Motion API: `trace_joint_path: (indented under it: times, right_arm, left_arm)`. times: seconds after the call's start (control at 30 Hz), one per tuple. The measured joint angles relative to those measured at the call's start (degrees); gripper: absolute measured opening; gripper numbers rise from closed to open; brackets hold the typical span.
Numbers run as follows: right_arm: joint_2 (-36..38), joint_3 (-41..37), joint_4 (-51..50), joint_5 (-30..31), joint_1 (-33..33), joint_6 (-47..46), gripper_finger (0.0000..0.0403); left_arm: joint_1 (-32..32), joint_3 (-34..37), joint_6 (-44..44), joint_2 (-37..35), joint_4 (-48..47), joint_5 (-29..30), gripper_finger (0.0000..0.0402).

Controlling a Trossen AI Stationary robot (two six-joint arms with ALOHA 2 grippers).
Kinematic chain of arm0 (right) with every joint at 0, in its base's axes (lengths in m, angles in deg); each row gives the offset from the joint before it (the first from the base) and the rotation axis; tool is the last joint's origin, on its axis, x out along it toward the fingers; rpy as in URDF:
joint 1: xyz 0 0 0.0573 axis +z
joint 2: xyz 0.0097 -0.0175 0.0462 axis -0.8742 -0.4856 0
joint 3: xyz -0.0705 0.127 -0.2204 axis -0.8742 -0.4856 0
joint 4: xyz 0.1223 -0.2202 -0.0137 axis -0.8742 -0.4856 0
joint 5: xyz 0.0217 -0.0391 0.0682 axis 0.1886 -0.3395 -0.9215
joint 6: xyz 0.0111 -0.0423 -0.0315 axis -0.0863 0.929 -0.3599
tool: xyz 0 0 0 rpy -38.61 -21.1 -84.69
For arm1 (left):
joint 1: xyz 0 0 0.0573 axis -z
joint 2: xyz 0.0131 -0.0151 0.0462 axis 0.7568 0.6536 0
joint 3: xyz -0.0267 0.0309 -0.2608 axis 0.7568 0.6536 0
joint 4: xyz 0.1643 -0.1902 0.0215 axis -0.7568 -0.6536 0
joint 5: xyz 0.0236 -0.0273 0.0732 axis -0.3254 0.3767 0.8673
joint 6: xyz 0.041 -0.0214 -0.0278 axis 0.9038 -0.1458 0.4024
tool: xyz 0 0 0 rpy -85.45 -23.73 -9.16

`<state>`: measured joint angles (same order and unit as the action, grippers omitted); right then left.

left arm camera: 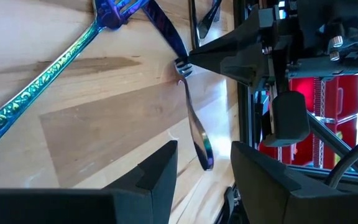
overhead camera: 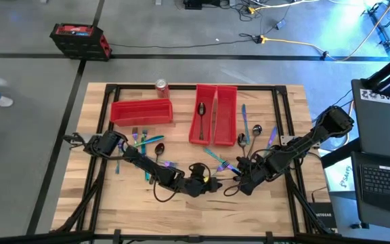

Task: Sort silverware
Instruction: Put the blue fork into the left red bin

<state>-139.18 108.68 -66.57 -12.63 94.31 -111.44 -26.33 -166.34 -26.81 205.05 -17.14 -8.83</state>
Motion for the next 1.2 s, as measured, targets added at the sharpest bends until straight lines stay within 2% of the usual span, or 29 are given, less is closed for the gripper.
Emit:
trace_joint_path:
  times: [0.63,1.0,1.2]
  right_arm:
    - [0.00,0.00,-0.02,-0.02,-0.02,0.04,0.0000]
    - [0.00,0.00,-0.04,-0.02,-0.02,0.07,0.0000]
    - [0.00,0.00,-0.04,-0.04,-0.02,0.07,0.0000]
  left_arm:
    - [-0.90,0.00,0.53,0.00,-0.38,1.02,0.0136]
    - [-0.86,0.00,0.77,0.00,-0.48,2.39,0.0058]
    - [-0.88,0.00,0.93,0.00,-0.48,2.39,0.0039]
